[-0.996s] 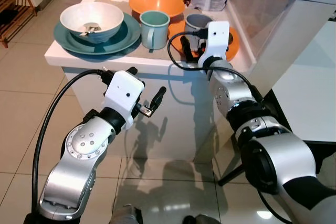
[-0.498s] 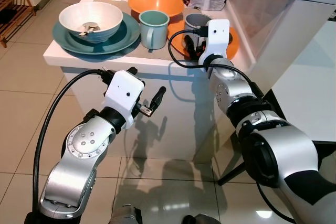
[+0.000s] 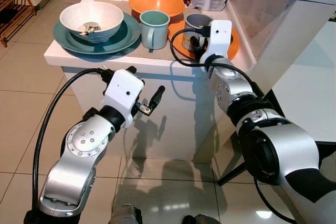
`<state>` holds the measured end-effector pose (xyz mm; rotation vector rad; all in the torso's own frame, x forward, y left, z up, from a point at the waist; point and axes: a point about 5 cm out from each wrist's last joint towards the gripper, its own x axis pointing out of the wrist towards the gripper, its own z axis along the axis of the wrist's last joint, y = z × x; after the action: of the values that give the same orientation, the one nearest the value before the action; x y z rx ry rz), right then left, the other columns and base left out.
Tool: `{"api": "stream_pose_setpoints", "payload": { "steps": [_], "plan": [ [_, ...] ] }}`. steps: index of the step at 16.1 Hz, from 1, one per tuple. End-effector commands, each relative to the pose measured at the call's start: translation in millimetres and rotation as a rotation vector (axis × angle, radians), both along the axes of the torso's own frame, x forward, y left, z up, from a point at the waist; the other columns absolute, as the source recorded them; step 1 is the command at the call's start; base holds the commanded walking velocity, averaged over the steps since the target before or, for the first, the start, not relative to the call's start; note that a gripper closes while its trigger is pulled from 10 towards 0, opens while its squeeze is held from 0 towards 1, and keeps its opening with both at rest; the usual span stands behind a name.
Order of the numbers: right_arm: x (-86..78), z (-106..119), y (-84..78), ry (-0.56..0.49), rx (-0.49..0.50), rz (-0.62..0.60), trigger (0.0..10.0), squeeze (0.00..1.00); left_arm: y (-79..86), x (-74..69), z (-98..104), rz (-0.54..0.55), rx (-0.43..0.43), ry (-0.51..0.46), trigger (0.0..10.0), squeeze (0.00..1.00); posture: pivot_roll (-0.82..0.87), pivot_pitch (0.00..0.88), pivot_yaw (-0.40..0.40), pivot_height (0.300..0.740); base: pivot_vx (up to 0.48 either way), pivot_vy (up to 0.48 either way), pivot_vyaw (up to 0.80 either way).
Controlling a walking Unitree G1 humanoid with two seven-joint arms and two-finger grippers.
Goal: Setting the table
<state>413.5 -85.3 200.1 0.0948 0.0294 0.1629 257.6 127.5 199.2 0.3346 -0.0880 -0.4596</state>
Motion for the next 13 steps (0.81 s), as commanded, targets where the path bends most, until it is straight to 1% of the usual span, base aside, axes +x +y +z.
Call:
{"api": "stream_pose_setpoints", "payload": {
  "steps": [1, 11, 13],
  "plan": [
    [1.9, 4.5, -1.3, 0.009, 0.005, -0.014, 0.0, 0.0, -1.4, 1.3, 0.6, -0.008, 0.005, 0.0, 10.0, 0.0, 0.19, 0.068, -0.103, 0.74, 0.0, 0.0, 0.0],
    [1.4, 2.2, -1.8, 0.013, 0.008, -0.014, 0.0, 0.0, 1.2, 3.2, -0.7, 0.012, 0.017, -0.011, 10.0, 0.0, 0.2, 0.051, -0.11, 0.74, 0.0, 0.0, 0.0],
    [1.3, 3.9, -1.6, -0.007, 0.008, -0.019, 0.0, 0.0, 1.1, 3.7, -0.5, 0.014, 0.017, -0.015, 10.0, 0.0, 0.2, 0.04, -0.115, 0.74, 0.0, 0.0, 0.0]
  ]
}}
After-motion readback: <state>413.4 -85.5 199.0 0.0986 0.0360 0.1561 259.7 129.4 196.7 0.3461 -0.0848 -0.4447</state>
